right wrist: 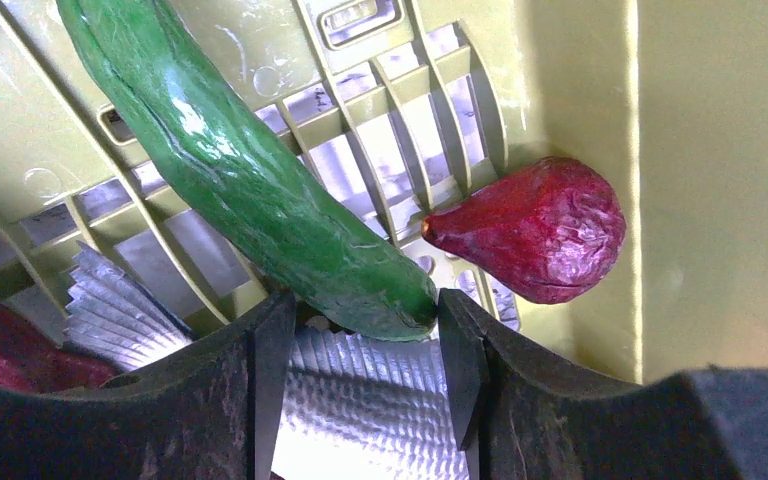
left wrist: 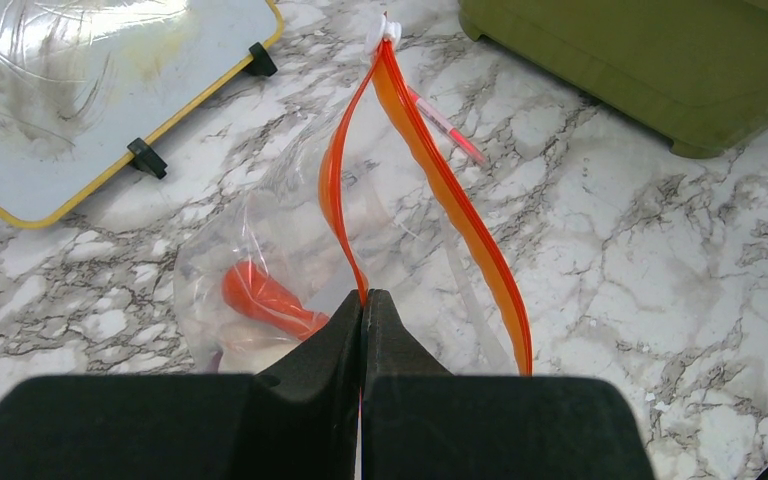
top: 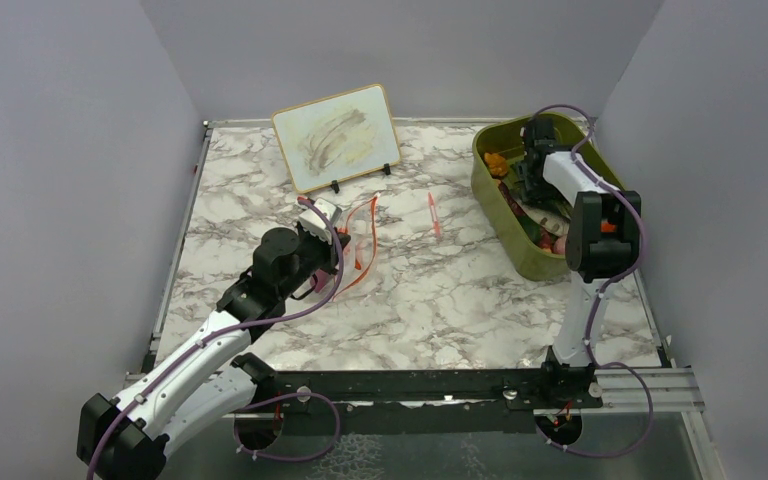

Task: Place the food in the zip-top bag and seal the zipper
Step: Pick up the fake vegetable from the bin, then place the fake vegetable in the zipper food storage bag.

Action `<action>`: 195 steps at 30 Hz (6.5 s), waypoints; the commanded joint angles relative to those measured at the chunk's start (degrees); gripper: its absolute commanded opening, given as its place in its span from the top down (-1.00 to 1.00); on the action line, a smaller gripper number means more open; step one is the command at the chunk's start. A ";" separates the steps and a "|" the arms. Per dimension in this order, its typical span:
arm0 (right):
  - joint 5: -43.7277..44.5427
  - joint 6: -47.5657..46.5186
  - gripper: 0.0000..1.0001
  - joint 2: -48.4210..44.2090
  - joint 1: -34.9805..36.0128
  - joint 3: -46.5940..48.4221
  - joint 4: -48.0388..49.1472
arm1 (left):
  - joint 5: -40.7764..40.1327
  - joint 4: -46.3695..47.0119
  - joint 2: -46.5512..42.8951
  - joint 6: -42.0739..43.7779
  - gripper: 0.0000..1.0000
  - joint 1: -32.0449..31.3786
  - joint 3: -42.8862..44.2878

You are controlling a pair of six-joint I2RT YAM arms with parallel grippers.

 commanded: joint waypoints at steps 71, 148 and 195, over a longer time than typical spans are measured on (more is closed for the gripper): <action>-56.02 26.89 0.76 -51.24 16.21 -21.35 3.30 | -8.58 7.86 4.64 4.71 1.00 -0.24 6.01; -43.16 67.47 0.40 -26.29 39.39 -18.25 6.94 | 15.77 17.41 6.57 -19.91 1.00 -0.26 -4.23; -41.97 44.65 0.14 -30.91 39.30 -13.38 4.03 | 6.10 8.98 2.07 -11.54 1.00 -0.26 -1.08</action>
